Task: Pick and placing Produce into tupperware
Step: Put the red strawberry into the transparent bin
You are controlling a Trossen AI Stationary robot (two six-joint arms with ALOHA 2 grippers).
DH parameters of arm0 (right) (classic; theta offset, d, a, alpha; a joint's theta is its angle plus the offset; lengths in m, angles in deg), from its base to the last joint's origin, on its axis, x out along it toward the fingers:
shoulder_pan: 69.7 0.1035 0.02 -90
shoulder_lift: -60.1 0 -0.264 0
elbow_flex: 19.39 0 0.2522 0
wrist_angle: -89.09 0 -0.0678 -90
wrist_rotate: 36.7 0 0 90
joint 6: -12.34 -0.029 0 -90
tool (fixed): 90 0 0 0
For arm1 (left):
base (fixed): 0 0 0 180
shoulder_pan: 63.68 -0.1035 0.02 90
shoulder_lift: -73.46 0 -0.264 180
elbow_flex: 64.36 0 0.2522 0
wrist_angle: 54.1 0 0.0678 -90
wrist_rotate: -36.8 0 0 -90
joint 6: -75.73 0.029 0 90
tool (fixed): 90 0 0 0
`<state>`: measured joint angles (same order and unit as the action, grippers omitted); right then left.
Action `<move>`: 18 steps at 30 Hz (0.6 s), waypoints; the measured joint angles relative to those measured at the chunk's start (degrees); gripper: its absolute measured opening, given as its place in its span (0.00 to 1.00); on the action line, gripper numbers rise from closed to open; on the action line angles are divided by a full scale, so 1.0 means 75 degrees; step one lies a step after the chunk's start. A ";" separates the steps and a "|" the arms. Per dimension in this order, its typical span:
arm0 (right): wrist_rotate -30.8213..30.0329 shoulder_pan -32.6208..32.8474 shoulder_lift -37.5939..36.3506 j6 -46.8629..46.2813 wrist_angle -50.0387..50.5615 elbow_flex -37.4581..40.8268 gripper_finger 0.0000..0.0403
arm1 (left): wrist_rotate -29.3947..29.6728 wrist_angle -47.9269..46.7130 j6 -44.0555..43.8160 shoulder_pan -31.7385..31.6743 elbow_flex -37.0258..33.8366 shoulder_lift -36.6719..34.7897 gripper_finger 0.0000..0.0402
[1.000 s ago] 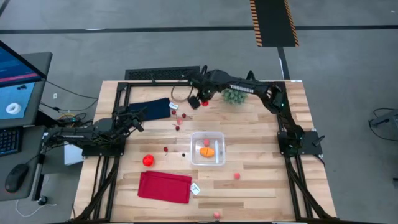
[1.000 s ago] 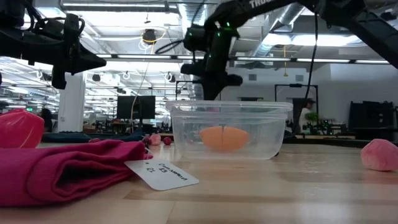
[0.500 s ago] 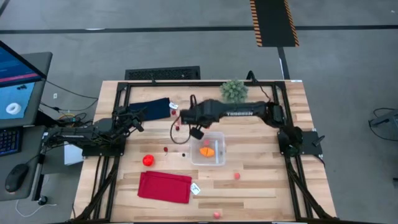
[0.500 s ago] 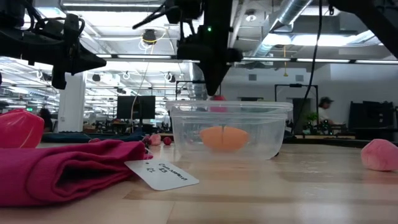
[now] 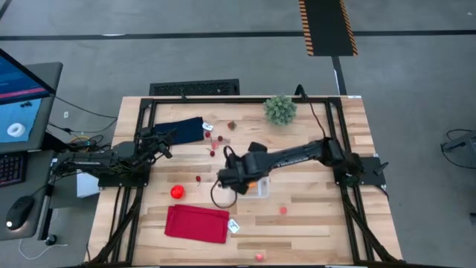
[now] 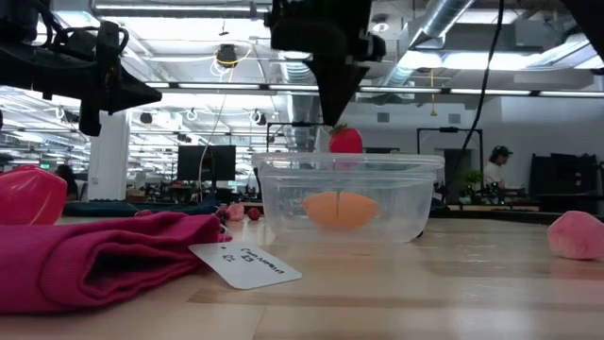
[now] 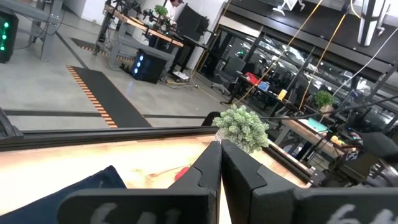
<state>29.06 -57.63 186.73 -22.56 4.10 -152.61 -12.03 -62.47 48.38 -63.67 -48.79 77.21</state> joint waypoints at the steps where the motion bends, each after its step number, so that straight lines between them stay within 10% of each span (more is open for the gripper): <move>1: 0.0011 0.0064 0.0000 -0.0015 -0.0007 0.0000 0.04 | 0.0000 0.0000 0.0000 0.0000 -0.0001 0.0000 0.00; 18: -0.0002 -0.0125 -0.0006 -0.0037 -0.0287 0.0510 0.06 | -0.0122 -0.0059 -0.0044 0.0003 0.0001 0.0001 0.00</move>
<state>29.05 -58.56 186.69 -22.84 1.94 -148.78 -12.95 -62.91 48.05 -63.65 -48.78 77.22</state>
